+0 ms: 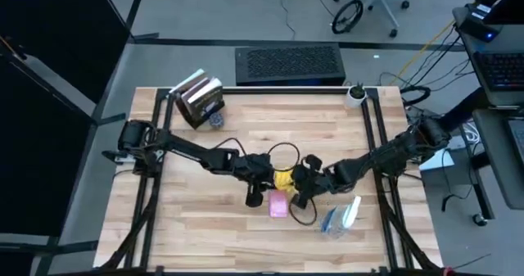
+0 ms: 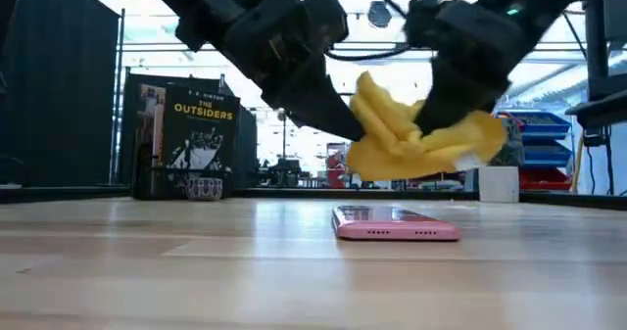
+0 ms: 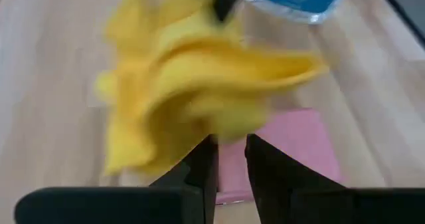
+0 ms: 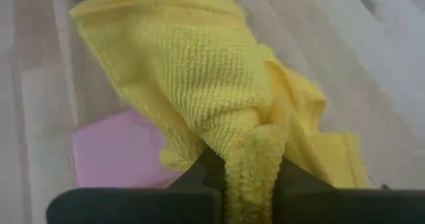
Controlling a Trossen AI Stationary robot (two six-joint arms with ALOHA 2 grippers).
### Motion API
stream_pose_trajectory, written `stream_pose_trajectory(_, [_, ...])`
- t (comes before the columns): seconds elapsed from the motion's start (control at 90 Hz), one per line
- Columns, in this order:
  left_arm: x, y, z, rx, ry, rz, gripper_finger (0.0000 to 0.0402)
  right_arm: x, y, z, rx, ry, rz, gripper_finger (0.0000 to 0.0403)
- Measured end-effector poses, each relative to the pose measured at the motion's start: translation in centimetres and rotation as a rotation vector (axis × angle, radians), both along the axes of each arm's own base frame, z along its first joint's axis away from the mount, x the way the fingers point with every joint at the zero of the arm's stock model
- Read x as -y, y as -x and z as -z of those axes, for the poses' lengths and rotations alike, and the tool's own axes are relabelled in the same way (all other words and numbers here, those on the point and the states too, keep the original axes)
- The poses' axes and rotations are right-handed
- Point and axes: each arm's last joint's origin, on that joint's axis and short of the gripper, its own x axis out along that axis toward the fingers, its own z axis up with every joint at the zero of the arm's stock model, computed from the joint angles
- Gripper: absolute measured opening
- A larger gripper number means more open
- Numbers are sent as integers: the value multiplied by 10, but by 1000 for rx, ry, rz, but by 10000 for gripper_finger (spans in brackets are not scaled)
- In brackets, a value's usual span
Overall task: Apply microfiber cloth
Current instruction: Wipe the back of the pink cellphone with a yellow microfiber cloth
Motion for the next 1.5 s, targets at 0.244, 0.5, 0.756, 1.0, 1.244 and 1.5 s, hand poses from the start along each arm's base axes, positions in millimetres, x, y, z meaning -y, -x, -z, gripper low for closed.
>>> stream_pose_trajectory(0.244, [32,-8,24,57,4,78,63,15,-21,26,-39,-81,-88,18])
stream_pose_trajectory(0.5, [33,-13,58,18,-3,81,63,15,-30,30,3,-144,-204,18])
stream_pose_trajectory(0.756, [30,-18,67,41,6,76,63,21,-36,53,-63,-176,-195,18])
stream_pose_trajectory(1.0, [28,-18,68,36,-4,60,63,46,-36,50,-60,5,-24,18])
stream_pose_trajectory(1.244, [29,-18,69,33,-8,61,63,41,-34,34,-6,-25,-106,18])
stream_pose_trajectory(1.5, [30,-18,69,37,9,76,63,33,-40,48,-13,-113,-237,18])
